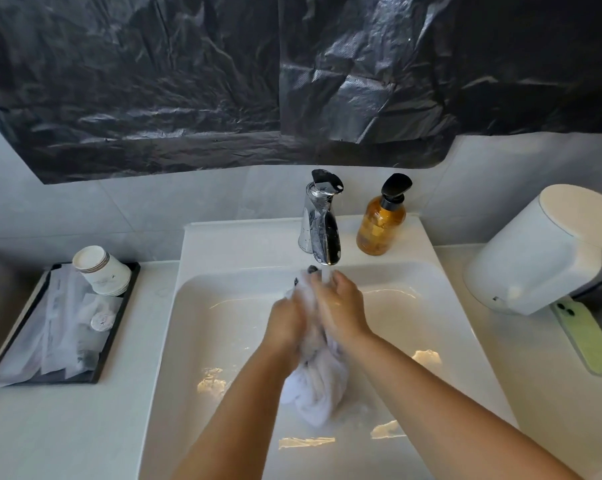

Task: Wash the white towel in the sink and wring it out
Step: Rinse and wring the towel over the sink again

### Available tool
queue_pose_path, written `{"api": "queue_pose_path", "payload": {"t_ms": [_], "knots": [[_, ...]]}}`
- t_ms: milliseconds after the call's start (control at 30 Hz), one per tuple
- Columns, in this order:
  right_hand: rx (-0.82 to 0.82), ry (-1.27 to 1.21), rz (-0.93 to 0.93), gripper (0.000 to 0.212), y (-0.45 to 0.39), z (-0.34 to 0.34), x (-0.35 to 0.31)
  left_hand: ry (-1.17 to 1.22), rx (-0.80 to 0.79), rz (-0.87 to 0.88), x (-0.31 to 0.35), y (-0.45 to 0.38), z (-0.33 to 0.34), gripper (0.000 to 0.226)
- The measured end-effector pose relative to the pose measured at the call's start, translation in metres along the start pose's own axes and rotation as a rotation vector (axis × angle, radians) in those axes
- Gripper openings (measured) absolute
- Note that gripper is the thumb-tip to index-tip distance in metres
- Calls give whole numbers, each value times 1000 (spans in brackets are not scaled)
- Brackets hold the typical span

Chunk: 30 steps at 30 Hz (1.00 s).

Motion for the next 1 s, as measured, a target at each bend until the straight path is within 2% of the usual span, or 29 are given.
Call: {"api": "queue_pose_path", "payload": {"t_ms": [67,133,200,267,333,400,533,667,833,933,1000], "knots": [[11,230,48,30,-8,2,-3,178,36,-28,5,0,8,21],[54,245,46,32,1,4,-10,375,81,-80,6,-7,6,24],[7,225,-35,41,24,12,-14,406,166,-90,5,-18,-3,23],[-64,255,-85,38,33,17,-8,318,172,-104,1,-17,-8,32],[-29,253,-17,27,14,7,-2,295,63,-110,6,-3,-4,32],[19,203,27,28,-3,-8,4,277,-48,-90,7,10,0,34],[-1,93,-137,42,15,-30,12,51,70,152,1,19,-19,25],[-26,70,-319,41,25,-67,-7,15,193,373,8,31,-53,24],[-97,-76,-403,43,49,-94,-65,-11,140,533,28,53,-67,20],[-184,-67,-519,38,69,-97,-109,46,81,596,41,72,-65,15],[-230,17,-596,39,81,-96,-136,42,22,662,52,85,-61,31]]}}
Point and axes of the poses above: each hand's wrist, its own y-axis away from the middle knuckle, its own z-axis out of the palm, x = y × z, the point moved 2 cm from there along -y, towards the middle knuckle, and after that the axes turned 6 degrees about z, right-handed, at the moved point
